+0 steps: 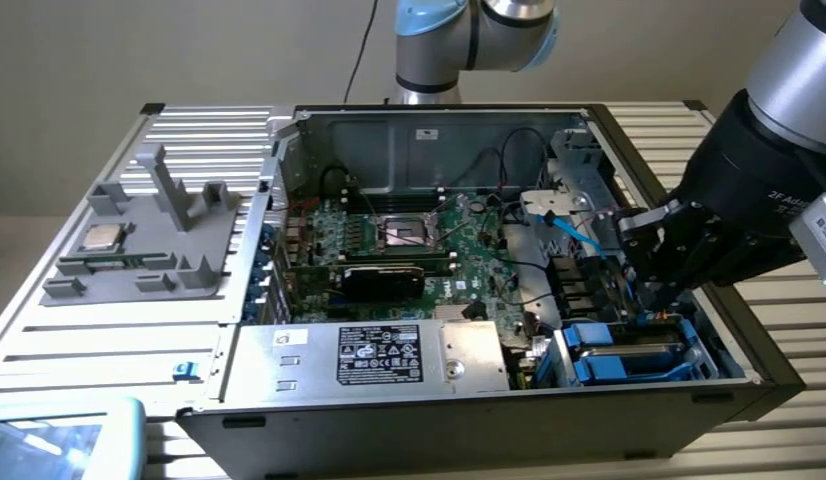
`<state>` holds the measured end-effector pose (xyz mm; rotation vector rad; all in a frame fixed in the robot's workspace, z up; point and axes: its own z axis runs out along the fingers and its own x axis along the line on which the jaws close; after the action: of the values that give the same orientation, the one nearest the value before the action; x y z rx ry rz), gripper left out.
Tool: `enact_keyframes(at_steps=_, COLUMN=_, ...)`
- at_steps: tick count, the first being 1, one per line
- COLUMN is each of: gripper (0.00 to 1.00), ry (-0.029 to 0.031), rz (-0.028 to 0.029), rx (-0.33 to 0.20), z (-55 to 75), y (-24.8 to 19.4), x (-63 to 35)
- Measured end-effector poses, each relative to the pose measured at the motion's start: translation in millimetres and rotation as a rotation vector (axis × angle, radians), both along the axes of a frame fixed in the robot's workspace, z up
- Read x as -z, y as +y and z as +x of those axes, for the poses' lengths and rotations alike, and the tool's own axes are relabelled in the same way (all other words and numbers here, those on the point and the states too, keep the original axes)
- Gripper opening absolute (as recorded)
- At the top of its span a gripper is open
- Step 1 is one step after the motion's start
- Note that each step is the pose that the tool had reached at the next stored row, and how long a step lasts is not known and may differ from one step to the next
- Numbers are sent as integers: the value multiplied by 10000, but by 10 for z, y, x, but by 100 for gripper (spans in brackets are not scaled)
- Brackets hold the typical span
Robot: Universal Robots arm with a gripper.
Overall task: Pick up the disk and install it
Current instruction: 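Insert the second disk wire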
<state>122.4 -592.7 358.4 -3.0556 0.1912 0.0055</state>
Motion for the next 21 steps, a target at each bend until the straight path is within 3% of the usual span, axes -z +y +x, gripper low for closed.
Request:
enact_keyframes(at_steps=6, gripper=11, ry=-62, rz=-18, rx=-10, z=1, y=0, x=73)
enact_keyframes(at_steps=14, gripper=11, ry=-150, rz=-92, rx=-11, z=-4, y=0, x=159)
enact_keyframes(at_steps=18, gripper=11, ry=-158, rz=-138, rx=-10, z=-5, y=0, x=203)
enact_keyframes(at_steps=21, gripper=11, ry=-159, rz=-142, rx=-10, z=-6, y=0, x=213)
